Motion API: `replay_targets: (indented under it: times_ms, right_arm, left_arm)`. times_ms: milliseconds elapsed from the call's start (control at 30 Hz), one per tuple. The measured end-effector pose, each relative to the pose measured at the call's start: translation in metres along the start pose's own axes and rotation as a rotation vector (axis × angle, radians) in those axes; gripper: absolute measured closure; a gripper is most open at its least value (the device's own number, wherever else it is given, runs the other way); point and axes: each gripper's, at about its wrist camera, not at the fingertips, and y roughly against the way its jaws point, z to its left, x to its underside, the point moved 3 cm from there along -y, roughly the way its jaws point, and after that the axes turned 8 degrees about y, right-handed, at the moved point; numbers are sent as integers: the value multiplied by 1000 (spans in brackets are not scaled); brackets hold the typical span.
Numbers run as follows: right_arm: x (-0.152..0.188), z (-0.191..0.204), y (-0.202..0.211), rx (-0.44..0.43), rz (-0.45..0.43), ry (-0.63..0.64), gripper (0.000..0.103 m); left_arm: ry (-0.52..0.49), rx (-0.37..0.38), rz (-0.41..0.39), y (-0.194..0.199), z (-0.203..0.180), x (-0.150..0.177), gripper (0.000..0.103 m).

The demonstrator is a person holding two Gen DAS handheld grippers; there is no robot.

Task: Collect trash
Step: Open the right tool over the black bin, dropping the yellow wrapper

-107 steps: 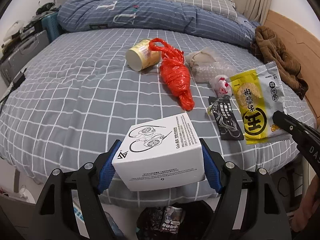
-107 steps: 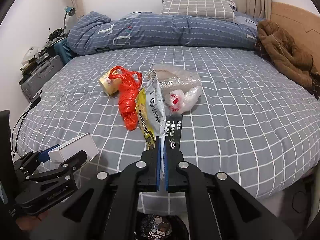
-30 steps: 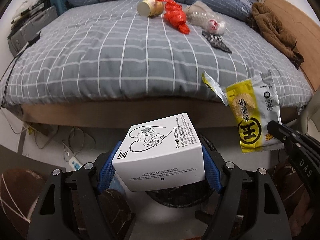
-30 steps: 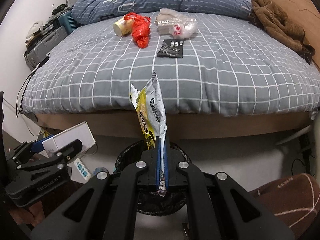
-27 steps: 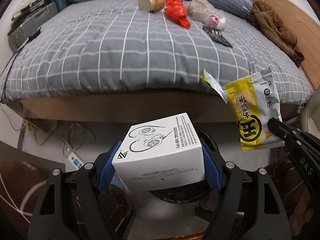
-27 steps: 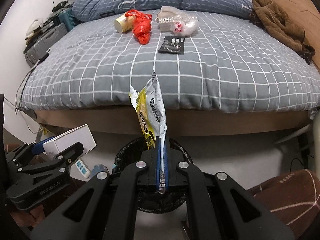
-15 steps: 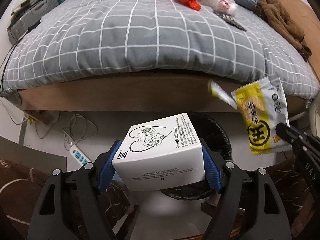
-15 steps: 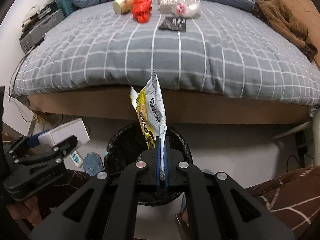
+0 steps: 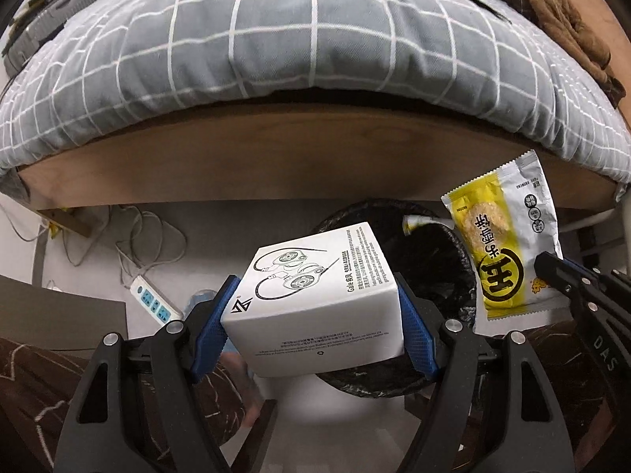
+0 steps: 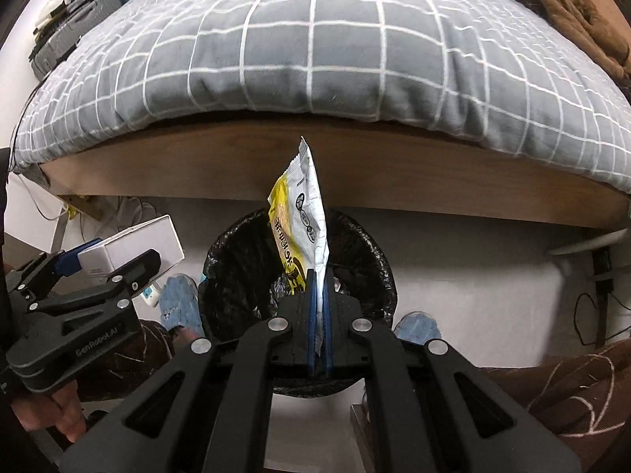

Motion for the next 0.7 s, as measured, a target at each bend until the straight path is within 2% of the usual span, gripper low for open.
replay_targets:
  times_ms: [367, 467, 533, 600, 700]
  right_arm:
    - [-4, 14, -26, -16, 31, 38, 97]
    - [-3, 14, -29, -2, 29, 44, 85]
    - [-3, 13, -29, -3, 21, 45, 71]
    - [-2, 9, -27, -2, 16, 36, 64]
    - [0, -5, -19, 25, -16, 7, 47]
  left_arm:
    - [41, -18, 12, 1, 21, 5, 30]
    - [45, -13, 20, -5, 24, 5, 30]
    - [39, -7, 21, -7, 21, 1, 30]
    - [28, 1, 22, -12, 18, 1, 30]
    - [4, 14, 30, -14, 4, 1, 30]
